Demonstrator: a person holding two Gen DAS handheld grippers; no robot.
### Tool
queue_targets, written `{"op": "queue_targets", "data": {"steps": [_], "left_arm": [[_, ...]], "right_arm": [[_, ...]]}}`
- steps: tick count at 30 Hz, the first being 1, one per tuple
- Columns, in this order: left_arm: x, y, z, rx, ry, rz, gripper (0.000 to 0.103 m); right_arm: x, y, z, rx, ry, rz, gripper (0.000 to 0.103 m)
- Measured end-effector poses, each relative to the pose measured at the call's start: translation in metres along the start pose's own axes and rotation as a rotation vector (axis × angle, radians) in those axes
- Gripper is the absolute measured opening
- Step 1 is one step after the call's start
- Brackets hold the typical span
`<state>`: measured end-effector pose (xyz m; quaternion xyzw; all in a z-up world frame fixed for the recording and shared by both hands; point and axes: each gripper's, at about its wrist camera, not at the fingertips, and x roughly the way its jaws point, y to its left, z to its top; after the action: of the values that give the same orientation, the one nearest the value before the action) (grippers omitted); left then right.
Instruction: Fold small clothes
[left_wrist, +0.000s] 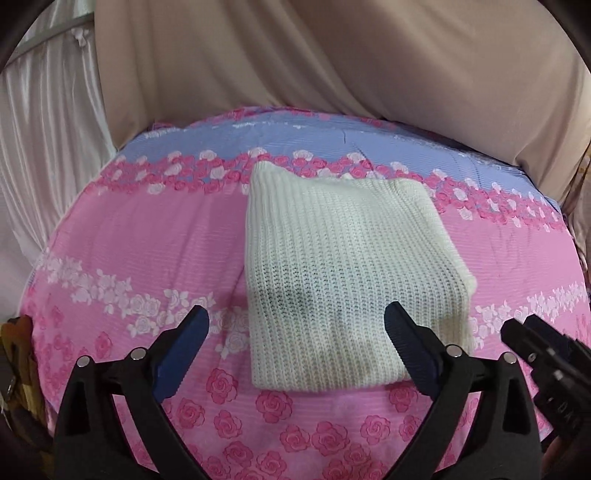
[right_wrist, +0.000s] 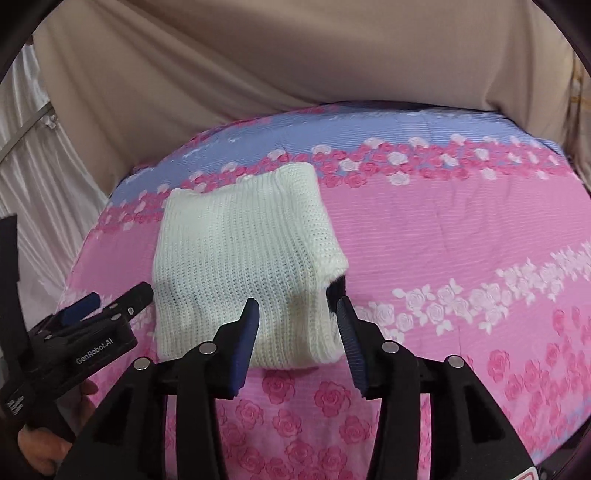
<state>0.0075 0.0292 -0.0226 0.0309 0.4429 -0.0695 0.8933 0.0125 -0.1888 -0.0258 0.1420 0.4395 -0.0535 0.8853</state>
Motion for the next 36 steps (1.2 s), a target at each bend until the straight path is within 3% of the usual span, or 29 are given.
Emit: {"op": "queue_targets", "data": {"steps": [4,12,36], "left_arm": [[-0.012,-0.004,-0.011,0.023,-0.021,0.020,0.094],[-0.026,-0.013,-0.034,0.025,-0.035,0.052,0.094],[-0.047,-0.021,-0.049,0.036,-0.059,0.068,0.094]], "right_arm": [[-0.004,0.015,-0.013,-0.013,-0.010,-0.048,0.050],[-0.014,0.017,-0.029,-0.023,-0.018,-0.061,0.055],[-0.035,0.016,-0.044,-0.015,-0.032,-0.091,0.056]]}}
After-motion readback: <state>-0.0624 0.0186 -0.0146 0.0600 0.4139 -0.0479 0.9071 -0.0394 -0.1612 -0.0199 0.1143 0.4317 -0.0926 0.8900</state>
